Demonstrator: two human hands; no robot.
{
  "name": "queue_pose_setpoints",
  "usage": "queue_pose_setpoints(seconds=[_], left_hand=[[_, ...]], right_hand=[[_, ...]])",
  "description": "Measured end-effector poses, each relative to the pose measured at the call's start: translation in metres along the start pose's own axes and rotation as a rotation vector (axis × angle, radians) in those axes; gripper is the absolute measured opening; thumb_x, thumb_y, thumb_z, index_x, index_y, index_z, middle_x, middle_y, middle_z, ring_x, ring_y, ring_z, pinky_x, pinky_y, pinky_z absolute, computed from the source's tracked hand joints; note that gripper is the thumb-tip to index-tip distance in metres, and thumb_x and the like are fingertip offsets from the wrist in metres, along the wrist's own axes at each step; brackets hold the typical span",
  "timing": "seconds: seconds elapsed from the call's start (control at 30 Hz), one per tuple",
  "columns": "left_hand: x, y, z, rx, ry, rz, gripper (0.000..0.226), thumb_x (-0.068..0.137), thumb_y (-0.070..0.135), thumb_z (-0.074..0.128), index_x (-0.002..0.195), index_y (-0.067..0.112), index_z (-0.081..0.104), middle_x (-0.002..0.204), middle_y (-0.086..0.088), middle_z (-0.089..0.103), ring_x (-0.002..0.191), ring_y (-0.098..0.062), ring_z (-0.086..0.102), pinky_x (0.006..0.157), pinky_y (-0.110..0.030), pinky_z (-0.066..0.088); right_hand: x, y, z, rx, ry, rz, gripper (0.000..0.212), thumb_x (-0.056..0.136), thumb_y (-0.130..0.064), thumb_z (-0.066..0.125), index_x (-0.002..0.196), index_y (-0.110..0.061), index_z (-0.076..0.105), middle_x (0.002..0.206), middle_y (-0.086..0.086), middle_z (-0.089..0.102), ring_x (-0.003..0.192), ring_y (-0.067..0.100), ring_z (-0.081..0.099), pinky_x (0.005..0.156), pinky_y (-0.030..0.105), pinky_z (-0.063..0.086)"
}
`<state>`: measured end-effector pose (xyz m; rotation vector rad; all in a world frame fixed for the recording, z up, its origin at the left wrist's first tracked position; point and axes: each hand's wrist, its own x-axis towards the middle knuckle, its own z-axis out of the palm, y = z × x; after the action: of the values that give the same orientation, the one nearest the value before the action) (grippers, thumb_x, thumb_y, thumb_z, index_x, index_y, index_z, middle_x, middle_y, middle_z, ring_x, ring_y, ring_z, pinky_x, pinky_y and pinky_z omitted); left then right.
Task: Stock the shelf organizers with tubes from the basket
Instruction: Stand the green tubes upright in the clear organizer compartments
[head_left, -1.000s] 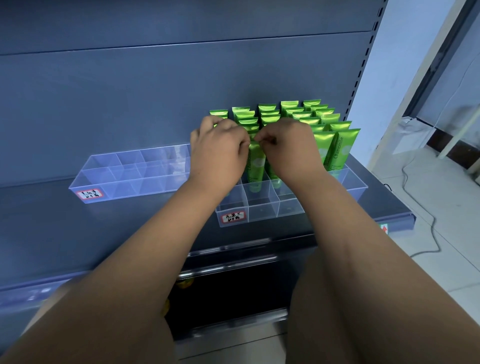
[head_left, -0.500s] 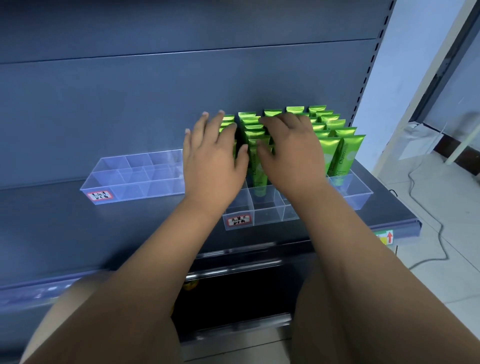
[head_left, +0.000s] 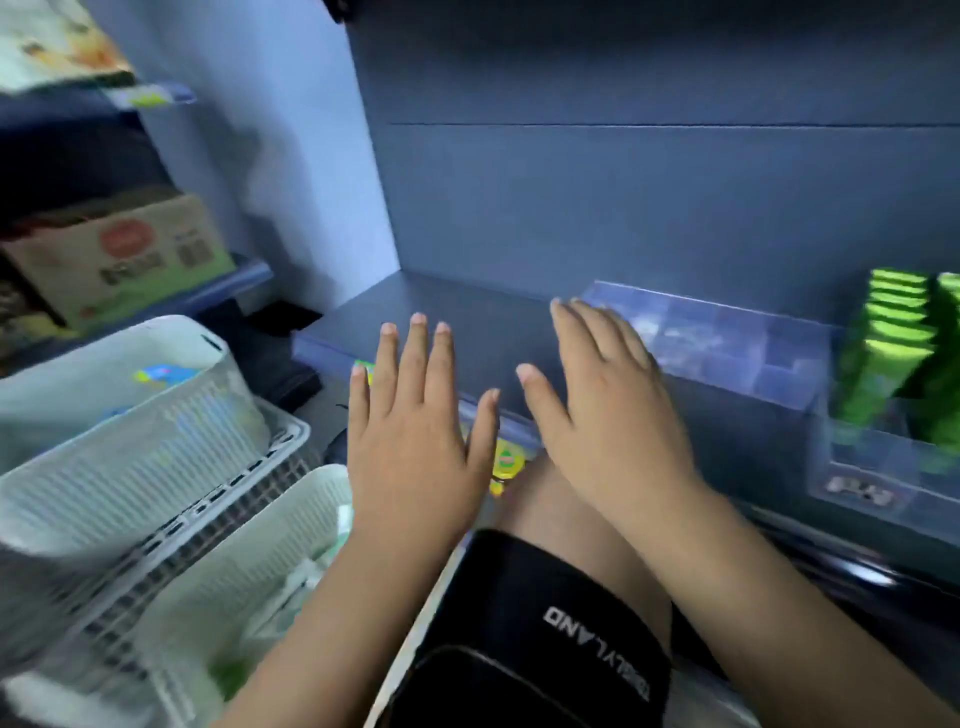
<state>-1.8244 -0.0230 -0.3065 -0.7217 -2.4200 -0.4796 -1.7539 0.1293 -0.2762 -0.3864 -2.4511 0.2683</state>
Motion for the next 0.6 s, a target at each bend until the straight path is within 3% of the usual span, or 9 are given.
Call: queue_pose_setpoints(seconds=[0.17, 0.33, 0.43, 0.6], left_hand=[[-0.058, -0.133, -0.036, 0.197, -0.069, -0.323, 0.074, 0.101, 0.061, 0.025, 0.161, 0.017, 0.026, 0.169, -0.003, 0.021, 0.157, -0.026, 0.012, 0.125, -0.051, 0.018], [-0.116, -0.217, -0.021, 0.3, -0.25, -0.501, 0.074, 0.103, 0.061, 0.021, 0.161, 0.015, 0.022, 0.17, -0.006, 0.017, 0.158, -0.029, 0.006, 0.126, -0.049, 0.015], [-0.146, -0.245, 0.014, 0.288, -0.381, -0.582, 0.072, 0.104, 0.06, 0.023, 0.161, 0.016, 0.021, 0.169, -0.004, 0.019, 0.158, -0.028, 0.005, 0.127, -0.049, 0.014], [-0.182, -0.283, 0.086, 0.126, -0.593, -0.745, 0.071, 0.103, 0.059, 0.026, 0.16, 0.017, 0.024, 0.167, -0.004, 0.025, 0.157, -0.028, 0.01, 0.127, -0.047, 0.016]], right_hand=[[-0.002, -0.142, 0.092, 0.186, -0.16, -0.279, 0.062, 0.097, -0.049, 0.038, 0.146, -0.011, 0.047, 0.146, 0.009, 0.052, 0.14, 0.031, 0.042, 0.113, 0.046, 0.038], [-0.032, -0.201, 0.19, 0.183, -0.52, -0.402, 0.05, 0.1, -0.038, 0.049, 0.143, -0.013, 0.049, 0.141, 0.008, 0.054, 0.129, 0.03, 0.048, 0.105, 0.042, 0.039], [-0.045, -0.193, 0.243, 0.119, -0.774, -0.368, 0.045, 0.101, -0.036, 0.047, 0.14, -0.015, 0.049, 0.142, 0.009, 0.054, 0.128, 0.031, 0.05, 0.103, 0.042, 0.043], [-0.055, -0.175, 0.318, 0.055, -1.044, -0.143, 0.038, 0.097, -0.04, 0.047, 0.125, -0.017, 0.06, 0.123, 0.01, 0.063, 0.106, 0.035, 0.062, 0.089, 0.042, 0.054]])
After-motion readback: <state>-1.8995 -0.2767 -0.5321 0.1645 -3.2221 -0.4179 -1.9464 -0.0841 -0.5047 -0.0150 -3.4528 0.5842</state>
